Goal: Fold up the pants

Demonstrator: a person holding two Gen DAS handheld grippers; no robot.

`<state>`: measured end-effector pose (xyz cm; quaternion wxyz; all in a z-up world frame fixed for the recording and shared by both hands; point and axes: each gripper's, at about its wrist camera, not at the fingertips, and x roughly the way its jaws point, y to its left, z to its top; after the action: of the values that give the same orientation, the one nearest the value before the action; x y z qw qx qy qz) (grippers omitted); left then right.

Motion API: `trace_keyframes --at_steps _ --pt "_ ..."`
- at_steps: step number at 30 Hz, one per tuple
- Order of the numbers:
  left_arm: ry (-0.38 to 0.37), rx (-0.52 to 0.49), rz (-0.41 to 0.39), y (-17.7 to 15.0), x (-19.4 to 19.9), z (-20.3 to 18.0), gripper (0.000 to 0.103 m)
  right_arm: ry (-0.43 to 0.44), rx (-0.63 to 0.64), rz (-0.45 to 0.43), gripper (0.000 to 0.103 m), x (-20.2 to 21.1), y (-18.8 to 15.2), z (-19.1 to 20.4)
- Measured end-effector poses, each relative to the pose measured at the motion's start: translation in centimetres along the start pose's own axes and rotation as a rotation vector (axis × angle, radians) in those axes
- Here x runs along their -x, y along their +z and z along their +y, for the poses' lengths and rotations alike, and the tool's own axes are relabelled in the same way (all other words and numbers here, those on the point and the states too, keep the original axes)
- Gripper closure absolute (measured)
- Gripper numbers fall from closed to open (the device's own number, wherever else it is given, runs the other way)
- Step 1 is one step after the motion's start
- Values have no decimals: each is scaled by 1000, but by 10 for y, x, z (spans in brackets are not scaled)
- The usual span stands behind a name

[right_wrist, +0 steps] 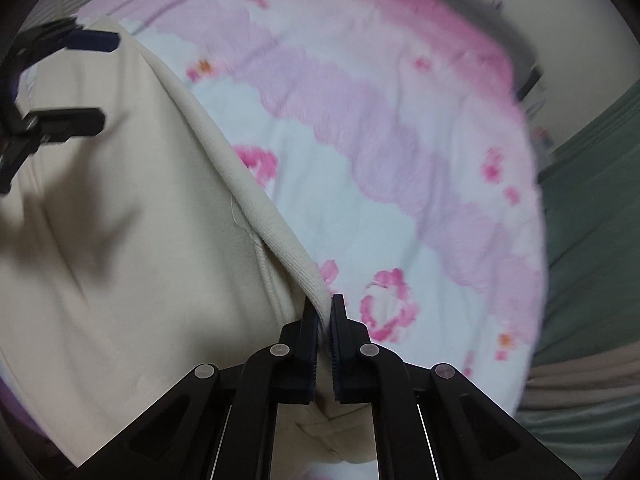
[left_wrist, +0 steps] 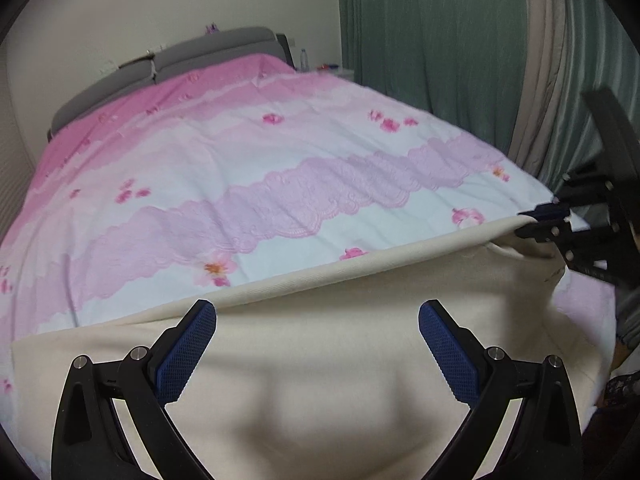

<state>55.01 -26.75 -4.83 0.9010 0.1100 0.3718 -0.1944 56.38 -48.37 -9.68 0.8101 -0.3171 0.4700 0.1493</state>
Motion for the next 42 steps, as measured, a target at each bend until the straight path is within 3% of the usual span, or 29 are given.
trace_keyframes --at_steps 5,10,20,28,32,36,42 --pt "3 22 -48 -21 58 2 0 -185 87 -127 98 66 -22 53" --pt "15 27 -73 -66 104 -2 0 -283 108 -209 98 100 -66 110" --pt "8 1 -19 -168 130 -45 0 -403 137 -189 98 97 -153 218" --pt "-25 -59 -10 -203 121 -95 0 -451 102 -165 98 92 -206 242" --pt "-20 -98 -50 -212 122 -113 0 -470 118 -159 98 94 -225 248" --pt "30 -96 -86 -220 114 -109 0 -439 127 -146 98 79 -235 252" --pt "29 -30 -78 -231 111 -89 0 -460 133 -134 97 51 -235 262"
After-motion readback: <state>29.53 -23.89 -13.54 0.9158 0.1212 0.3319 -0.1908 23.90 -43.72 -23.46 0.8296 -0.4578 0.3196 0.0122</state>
